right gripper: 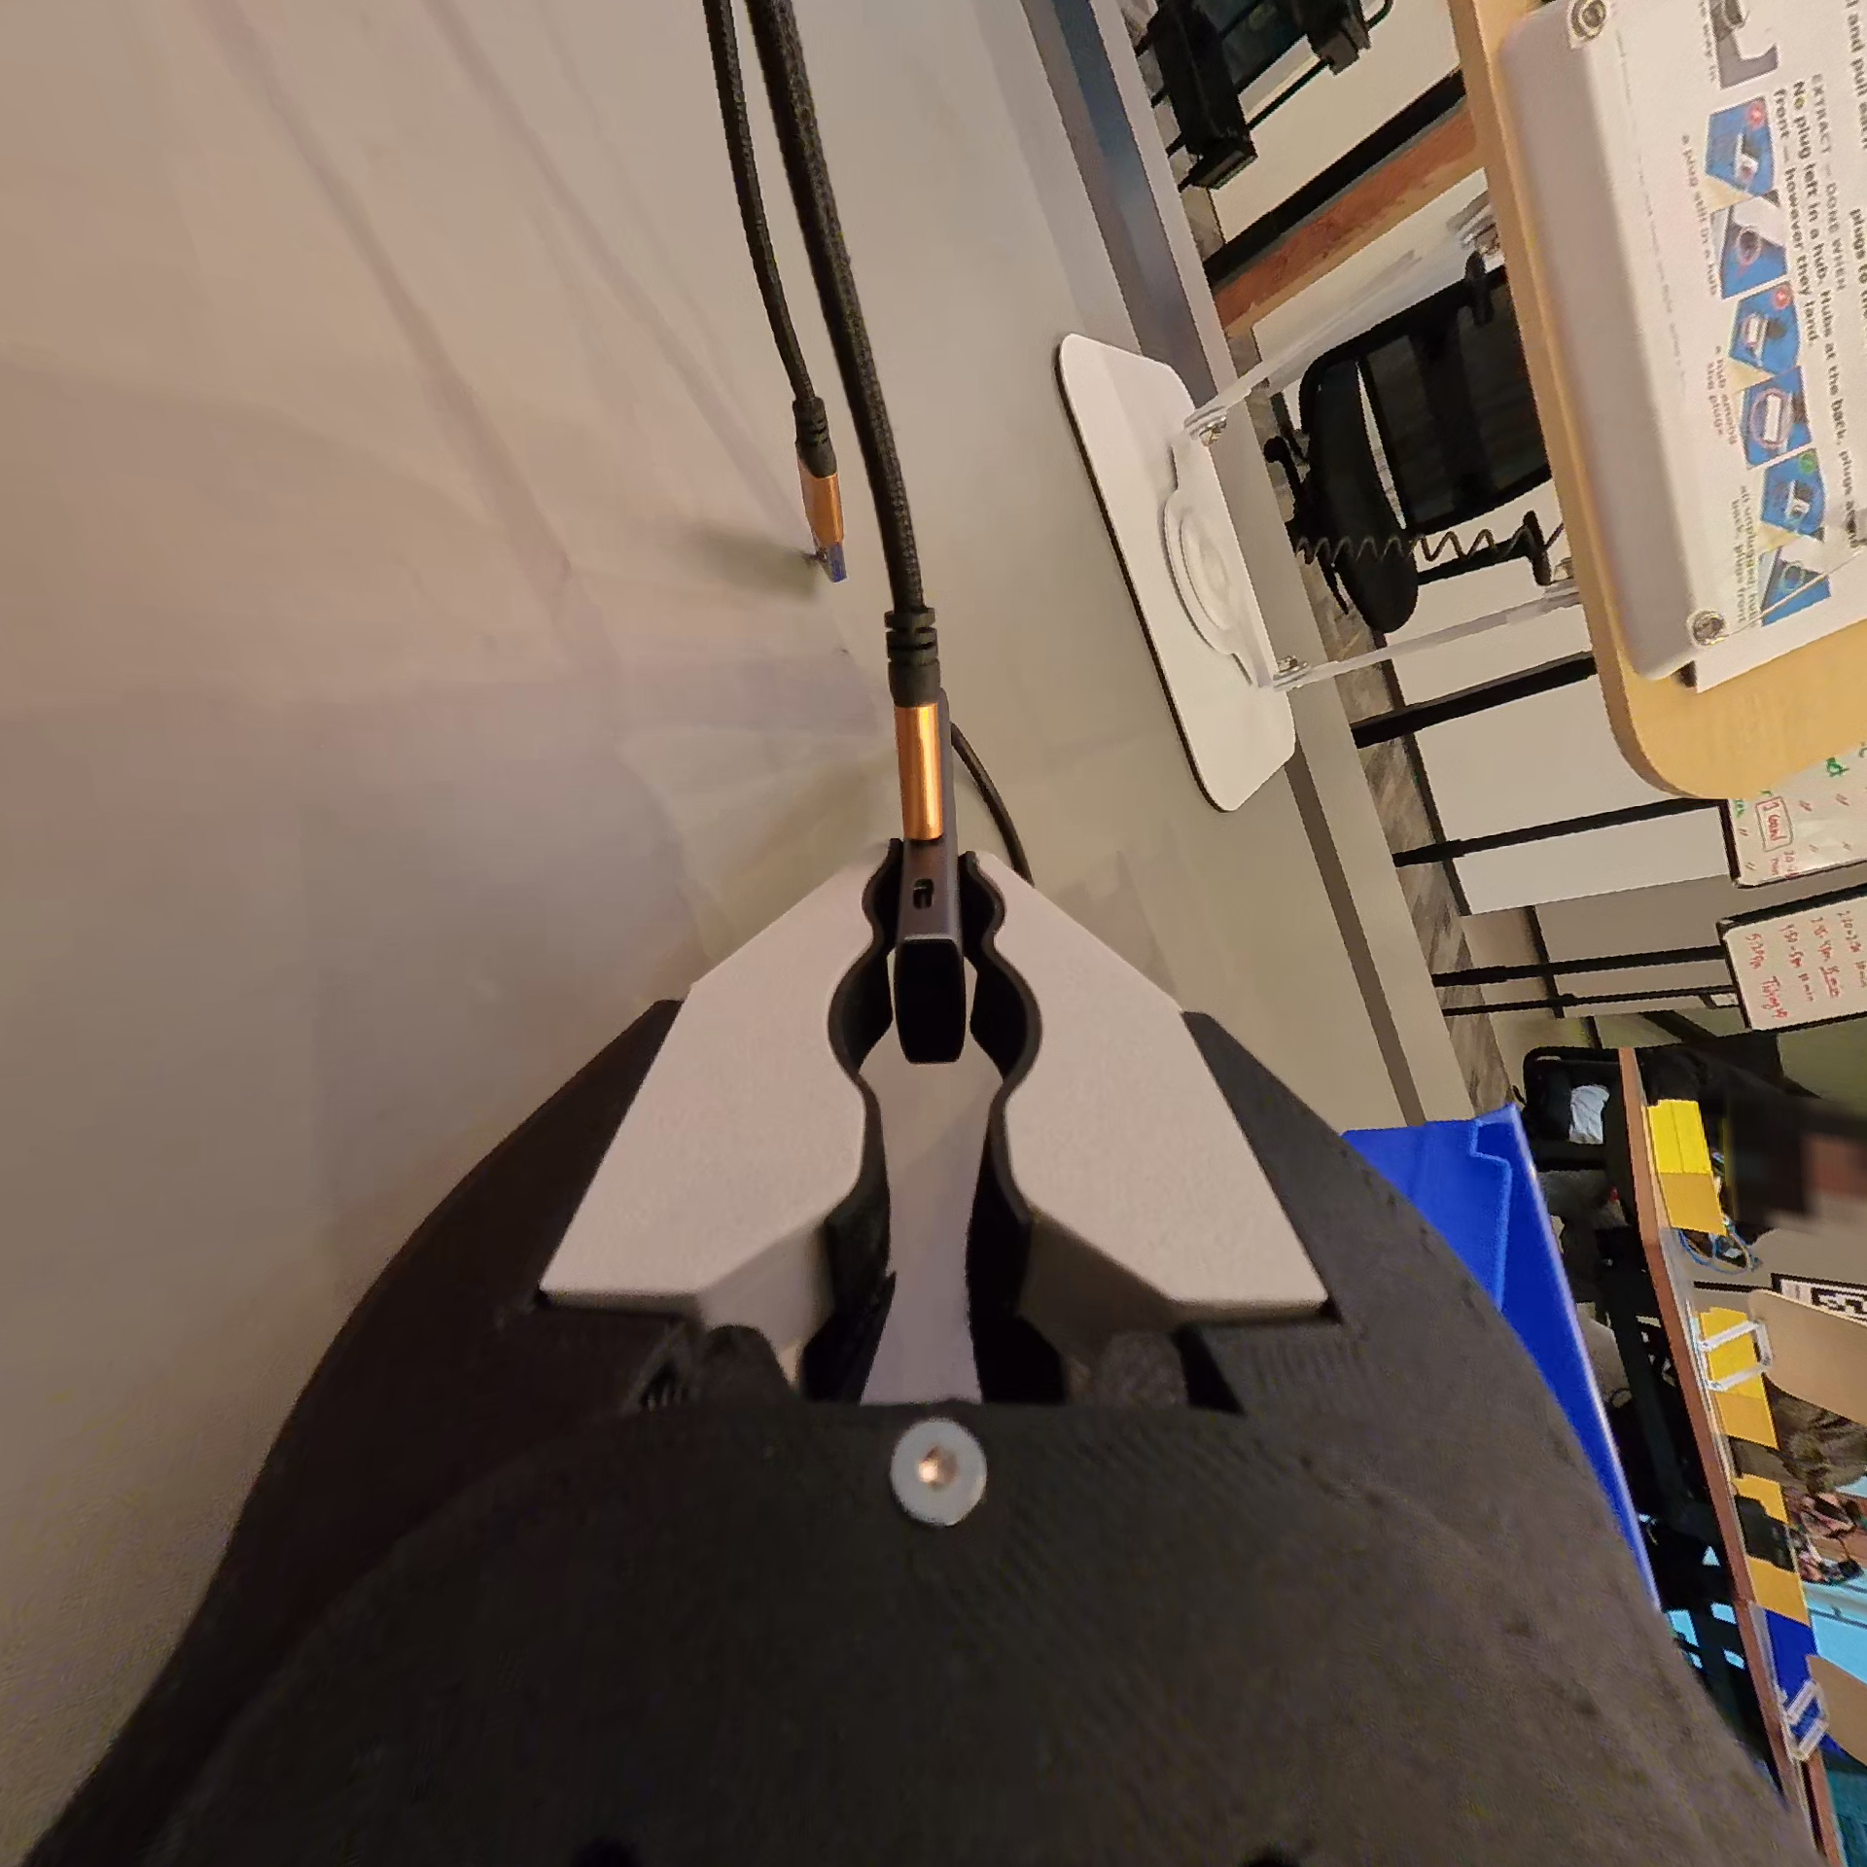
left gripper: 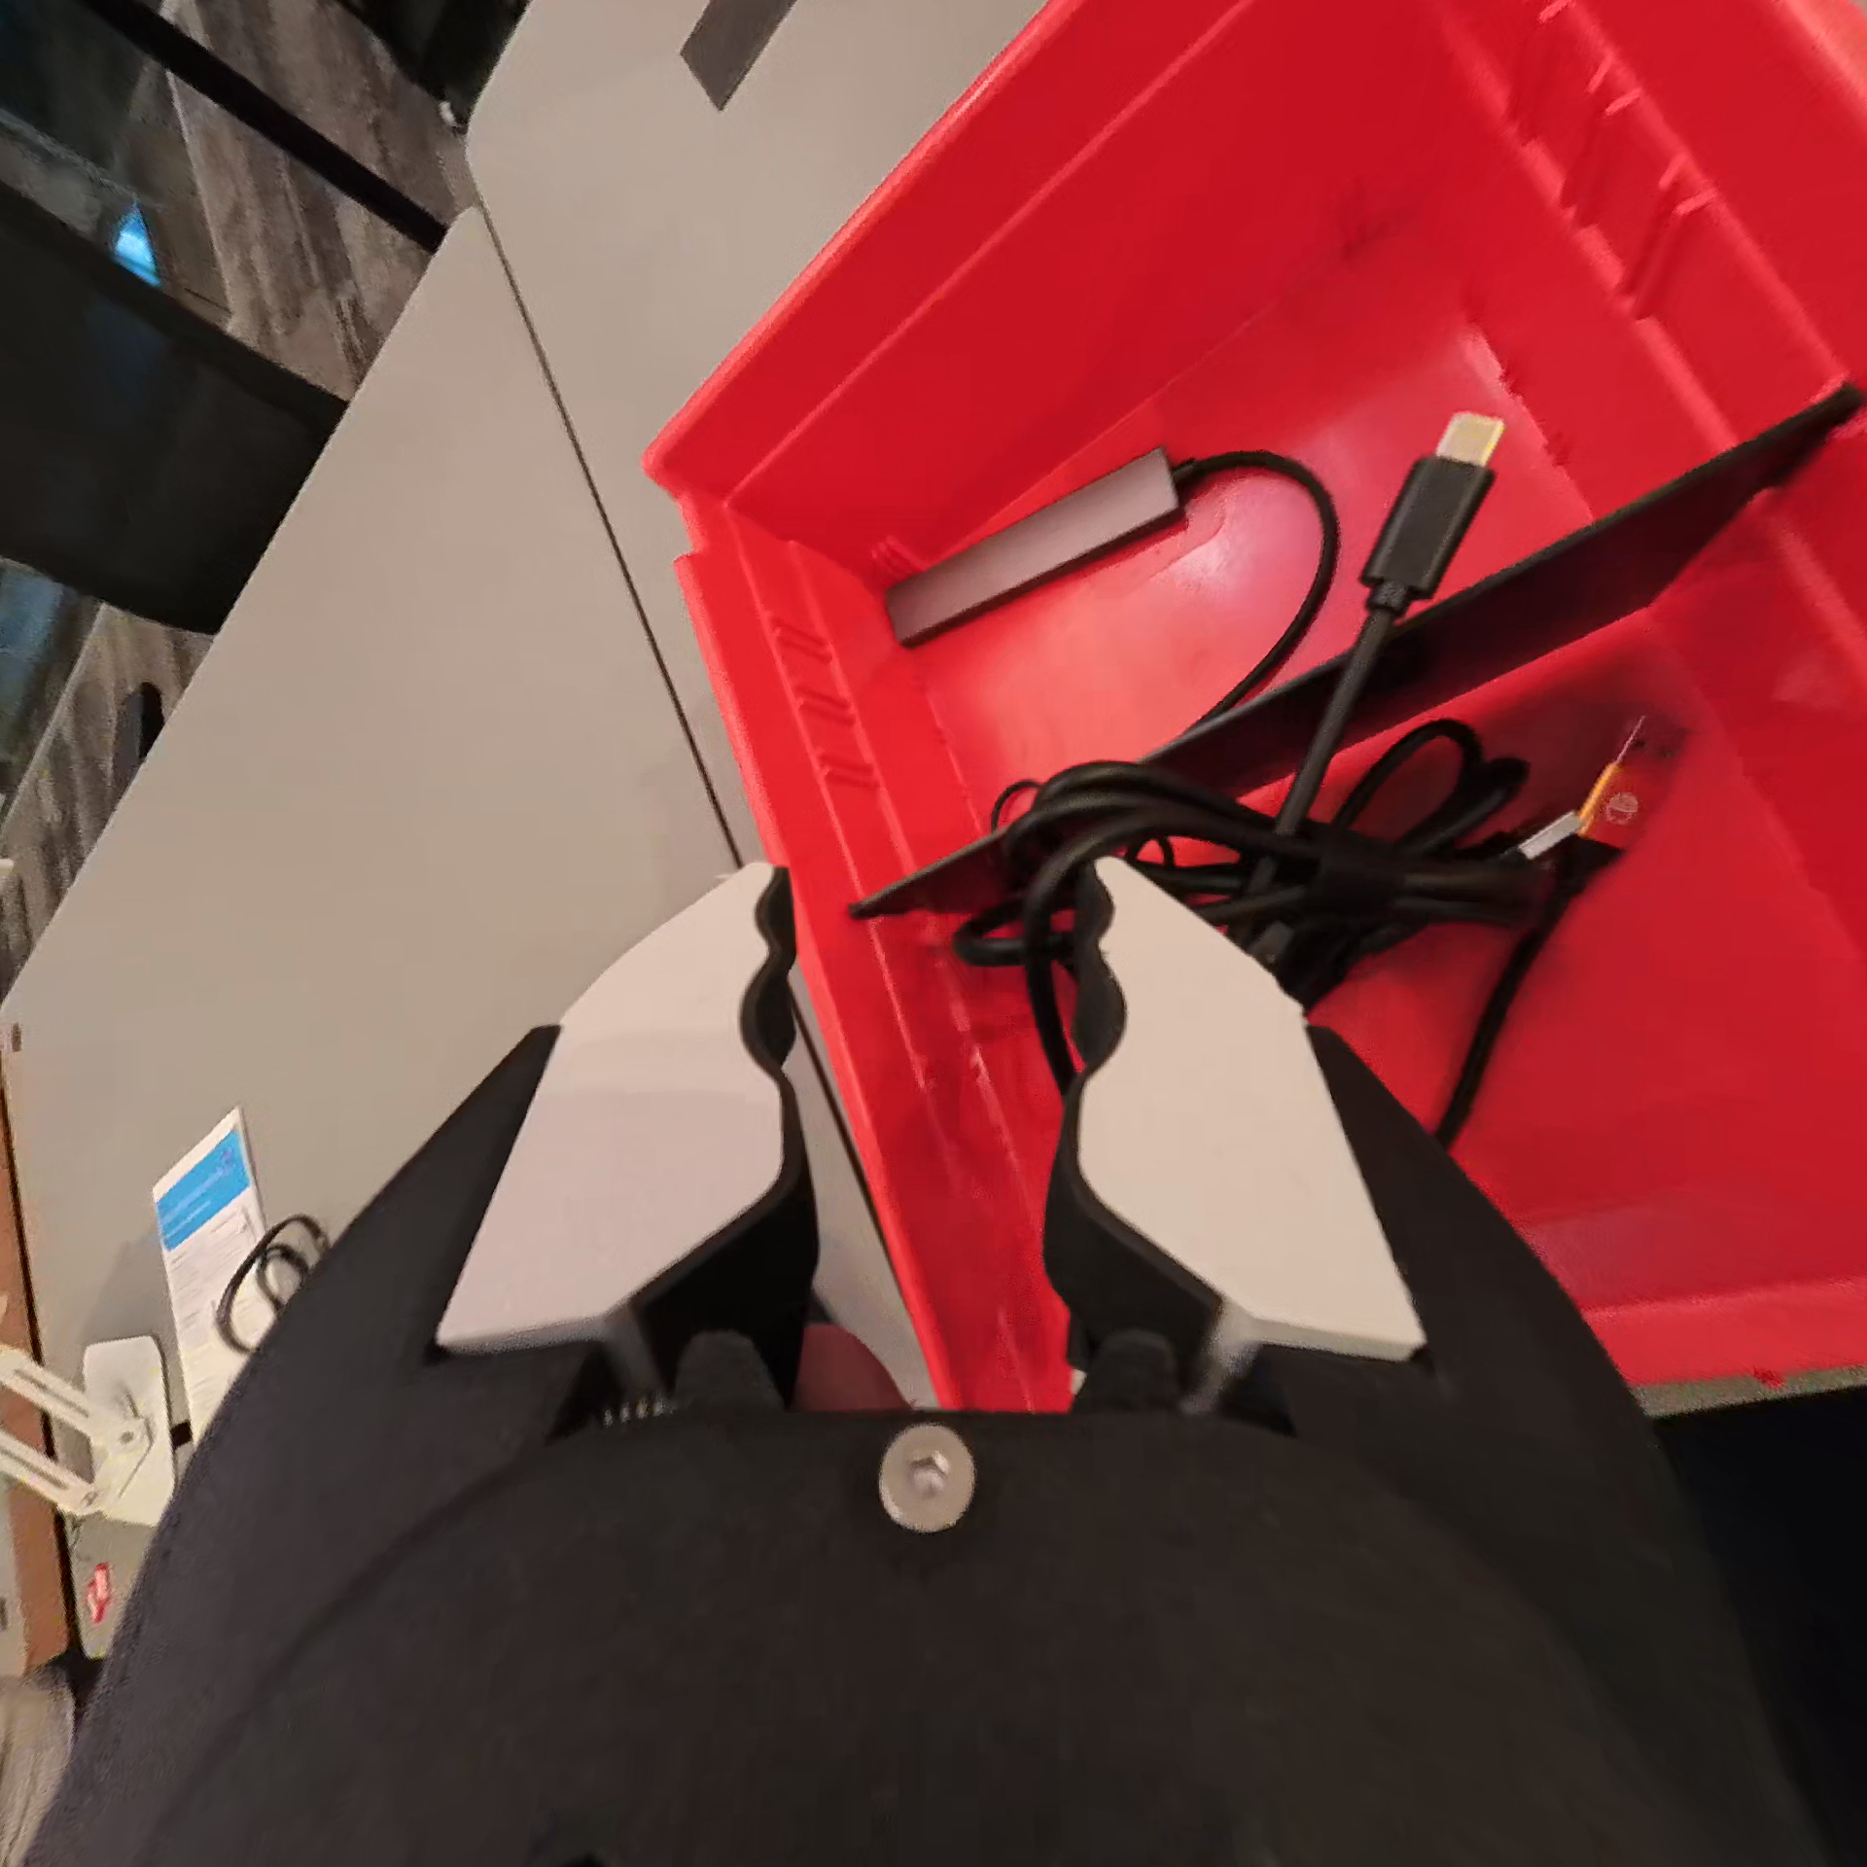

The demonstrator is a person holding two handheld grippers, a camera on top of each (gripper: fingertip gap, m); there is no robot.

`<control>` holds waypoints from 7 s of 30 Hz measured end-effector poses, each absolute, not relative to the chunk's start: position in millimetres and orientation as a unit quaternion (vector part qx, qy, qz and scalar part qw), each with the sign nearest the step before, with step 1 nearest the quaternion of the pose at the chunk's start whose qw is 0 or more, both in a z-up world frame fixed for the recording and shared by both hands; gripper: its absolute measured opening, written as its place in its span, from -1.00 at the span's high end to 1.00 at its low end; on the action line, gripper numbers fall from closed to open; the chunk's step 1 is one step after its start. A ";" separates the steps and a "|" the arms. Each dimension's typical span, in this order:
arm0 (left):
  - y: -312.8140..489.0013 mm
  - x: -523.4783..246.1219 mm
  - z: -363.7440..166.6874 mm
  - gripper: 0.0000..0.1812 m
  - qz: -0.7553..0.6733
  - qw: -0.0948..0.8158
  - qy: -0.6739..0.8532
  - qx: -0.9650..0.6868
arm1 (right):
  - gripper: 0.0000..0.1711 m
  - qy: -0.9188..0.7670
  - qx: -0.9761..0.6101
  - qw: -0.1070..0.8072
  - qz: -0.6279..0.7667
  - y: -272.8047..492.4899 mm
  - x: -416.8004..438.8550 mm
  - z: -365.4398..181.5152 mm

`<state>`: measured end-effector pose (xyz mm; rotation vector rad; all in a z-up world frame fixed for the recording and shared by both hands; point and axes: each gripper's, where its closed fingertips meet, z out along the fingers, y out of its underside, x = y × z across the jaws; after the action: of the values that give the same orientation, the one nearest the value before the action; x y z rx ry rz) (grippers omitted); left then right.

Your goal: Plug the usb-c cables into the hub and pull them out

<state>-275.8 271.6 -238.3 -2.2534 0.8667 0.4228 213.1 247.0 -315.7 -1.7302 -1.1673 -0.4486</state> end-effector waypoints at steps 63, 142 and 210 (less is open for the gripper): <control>260.3 -307.6 -353.9 0.76 0.230 0.100 0.284 -0.925 | 0.92 -0.473 -0.711 0.493 -0.168 247.2 211.4 -319.2; 338.2 -245.5 -86.9 0.96 0.535 0.387 0.457 -0.596 | 0.93 -0.464 -0.711 0.502 -0.165 251.8 216.4 -316.2; 307.9 15.0 -359.3 0.96 0.016 0.269 0.507 -0.819 | 0.92 -0.469 -0.710 0.498 -0.165 249.7 215.5 -327.2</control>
<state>15.0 307.9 -359.3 -2.2072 1.3666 0.0419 215.5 249.7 -327.2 -1.7186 -1.1355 -0.3985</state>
